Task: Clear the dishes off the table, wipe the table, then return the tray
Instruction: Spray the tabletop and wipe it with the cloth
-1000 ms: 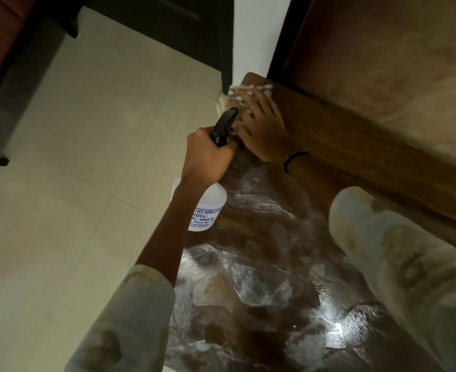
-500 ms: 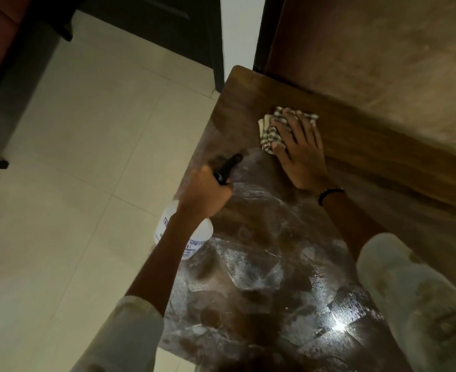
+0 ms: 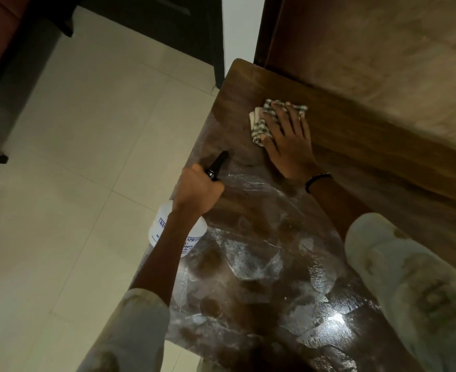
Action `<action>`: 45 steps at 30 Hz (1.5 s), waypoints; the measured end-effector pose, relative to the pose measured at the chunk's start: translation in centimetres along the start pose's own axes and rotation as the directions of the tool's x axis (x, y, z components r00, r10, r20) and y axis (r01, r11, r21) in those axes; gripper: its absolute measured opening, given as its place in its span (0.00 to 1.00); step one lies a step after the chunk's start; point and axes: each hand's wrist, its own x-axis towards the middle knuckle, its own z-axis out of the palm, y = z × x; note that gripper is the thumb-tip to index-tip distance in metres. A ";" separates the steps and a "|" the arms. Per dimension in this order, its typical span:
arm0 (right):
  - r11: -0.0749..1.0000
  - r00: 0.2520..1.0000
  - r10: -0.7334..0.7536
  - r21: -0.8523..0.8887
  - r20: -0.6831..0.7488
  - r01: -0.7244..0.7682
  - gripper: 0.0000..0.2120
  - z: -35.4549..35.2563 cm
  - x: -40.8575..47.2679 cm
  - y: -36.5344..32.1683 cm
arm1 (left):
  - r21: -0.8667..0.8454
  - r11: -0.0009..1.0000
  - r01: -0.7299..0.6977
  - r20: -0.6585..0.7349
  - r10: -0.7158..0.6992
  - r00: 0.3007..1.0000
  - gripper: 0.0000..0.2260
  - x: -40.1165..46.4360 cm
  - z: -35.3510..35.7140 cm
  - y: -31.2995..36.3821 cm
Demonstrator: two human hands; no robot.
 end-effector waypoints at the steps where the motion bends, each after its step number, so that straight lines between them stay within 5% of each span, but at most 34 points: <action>1: 1.000 1.000 -0.019 -0.007 0.013 0.019 0.25 0.1 0.7 -1.0 | -0.021 1.000 0.020 -0.016 -0.020 1.000 0.11 0.1 -0.3 -0.3; 8: 0.974 0.974 -0.221 0.058 0.055 0.217 0.26 1.7 2.6 -10.1 | -0.129 0.991 -0.030 -0.141 0.012 0.990 0.05 -0.6 -2.0 -1.5; 12: 0.921 0.920 -0.386 0.074 0.060 0.382 0.22 1.8 -1.4 -8.2 | -0.175 0.983 -0.053 -0.148 0.027 0.989 0.05 -0.8 -2.6 -1.4; 16: 0.958 0.957 -0.287 0.020 0.043 0.286 0.23 1.3 -1.4 -4.6 | -0.175 0.984 -0.032 -0.111 0.012 0.994 0.08 -0.6 -2.4 -1.8; 22: 0.995 0.996 -0.085 0.048 -0.004 0.085 0.25 2.2 1.7 -10.3 | -0.182 0.982 -0.051 -0.116 0.031 0.993 0.06 -0.6 -2.3 -1.9; 29: 0.931 0.928 -0.363 0.084 0.090 0.356 0.23 1.7 -5.1 -8.0 | -0.190 0.977 -0.096 -0.121 0.074 0.990 0.06 -1.2 -2.1 -1.6; 33: 0.987 0.986 -0.161 0.014 0.045 0.160 0.24 0.8 -3.7 -2.8 | -0.167 0.981 -0.096 -0.144 0.072 0.987 0.05 -1.3 -1.9 -1.7; 38: 0.998 0.999 0.052 0.035 -0.016 -0.052 0.25 1.0 -0.2 -6.0 | -0.122 0.989 -0.088 -0.138 0.071 0.988 0.12 -1.6 -1.3 -1.4; 43: 0.951 0.953 -0.302 0.079 0.039 0.298 0.22 1.5 -5.0 -5.4 | -0.048 0.993 -0.107 -0.055 0.105 0.993 0.20 -2.7 0.1 -0.6; 45: 0.949 0.950 -0.310 0.070 0.039 0.307 0.22 1.2 -6.2 -2.9 | 0.002 0.996 -0.085 -0.033 0.085 0.996 0.25 -3.6 1.0 -0.3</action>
